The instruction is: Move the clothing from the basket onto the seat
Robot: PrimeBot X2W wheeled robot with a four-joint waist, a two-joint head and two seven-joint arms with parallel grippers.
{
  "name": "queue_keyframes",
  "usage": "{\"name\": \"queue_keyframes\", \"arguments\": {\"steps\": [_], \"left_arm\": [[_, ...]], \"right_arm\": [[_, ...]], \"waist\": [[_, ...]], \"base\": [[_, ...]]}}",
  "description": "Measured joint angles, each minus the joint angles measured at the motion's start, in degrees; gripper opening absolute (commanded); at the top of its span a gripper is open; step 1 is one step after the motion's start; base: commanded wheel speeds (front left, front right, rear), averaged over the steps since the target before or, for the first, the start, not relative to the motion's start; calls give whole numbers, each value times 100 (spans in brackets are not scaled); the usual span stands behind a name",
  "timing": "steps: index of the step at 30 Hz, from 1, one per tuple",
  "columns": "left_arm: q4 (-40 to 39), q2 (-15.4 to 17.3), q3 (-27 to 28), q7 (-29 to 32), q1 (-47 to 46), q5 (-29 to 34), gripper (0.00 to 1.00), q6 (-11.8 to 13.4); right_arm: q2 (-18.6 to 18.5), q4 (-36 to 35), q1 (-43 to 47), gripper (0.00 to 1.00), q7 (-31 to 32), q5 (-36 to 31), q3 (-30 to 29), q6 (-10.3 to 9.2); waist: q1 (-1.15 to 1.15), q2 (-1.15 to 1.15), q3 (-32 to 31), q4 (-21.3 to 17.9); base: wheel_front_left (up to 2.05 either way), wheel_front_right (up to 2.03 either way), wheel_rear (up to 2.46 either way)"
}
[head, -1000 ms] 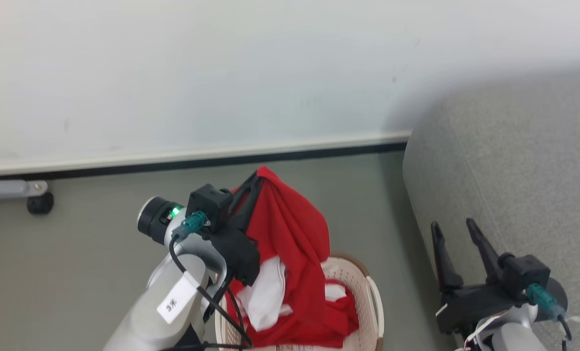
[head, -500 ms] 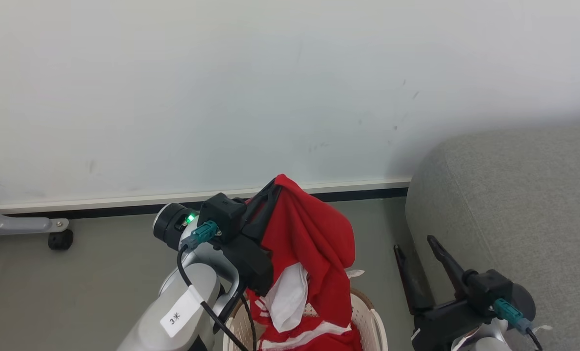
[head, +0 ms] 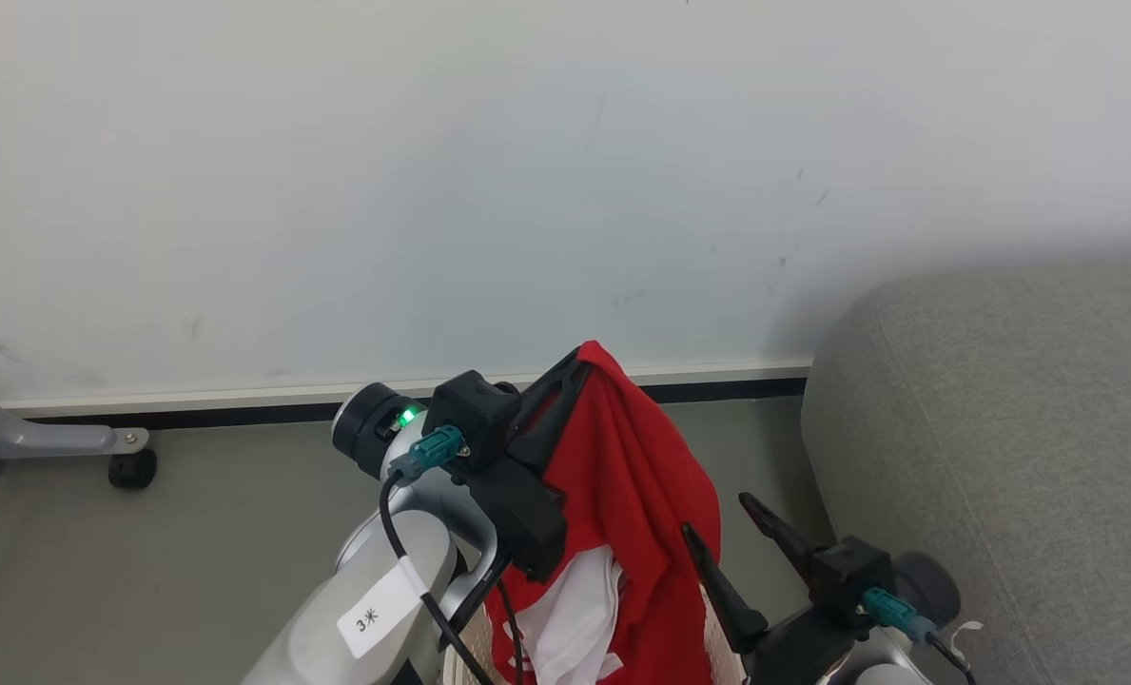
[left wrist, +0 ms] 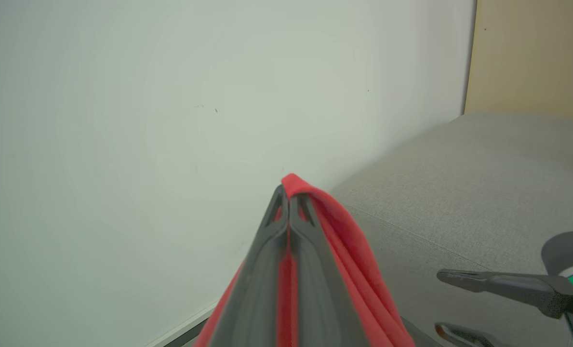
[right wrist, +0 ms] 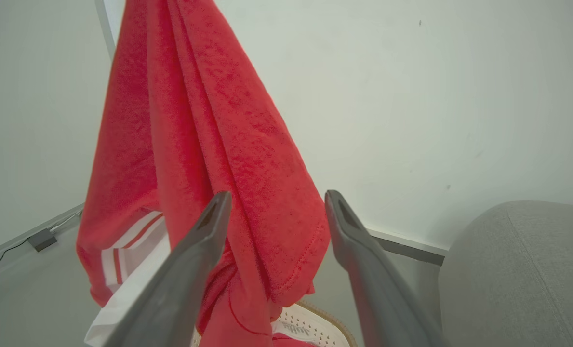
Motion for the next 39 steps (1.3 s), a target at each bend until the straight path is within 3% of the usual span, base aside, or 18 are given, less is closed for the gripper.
{"name": "queue_keyframes", "arguments": {"steps": [14,29,30,31,32,33,39], "left_arm": [[-465,-2,-204,319,-5,-137,0,0],[-894,-2,-304,556,-5,-309,0,5],[-914,-2,-310,566,-5,-316,0,7],[-938,-2,-315,582,-5,-339,0,7],[-955,-3,-324,603,-5,-350,0,7],[-961,-3,-333,606,-5,-350,0,7],[-964,-2,-327,655,-2,-393,0,56]], "right_arm": [[52,649,-491,100,38,87,1050,9],[58,1595,-1314,100,34,42,1285,12],[59,1627,-1344,61,33,43,1299,12],[59,1659,-1368,40,33,44,1319,12],[59,1668,-1391,8,33,56,1359,12],[58,1664,-1419,0,33,89,1406,12],[60,1648,-1460,0,-8,258,1586,12]], "waist": [[0,0,-19,212],[0,0,53,260],[0,0,59,263],[0,0,66,266],[0,0,73,268],[0,0,79,271],[0,0,108,269]], "base": [[0,0,0],[0,0,0],[0,0,0],[0,0,0],[0,0,0],[0,0,0],[0,0,0]]}}
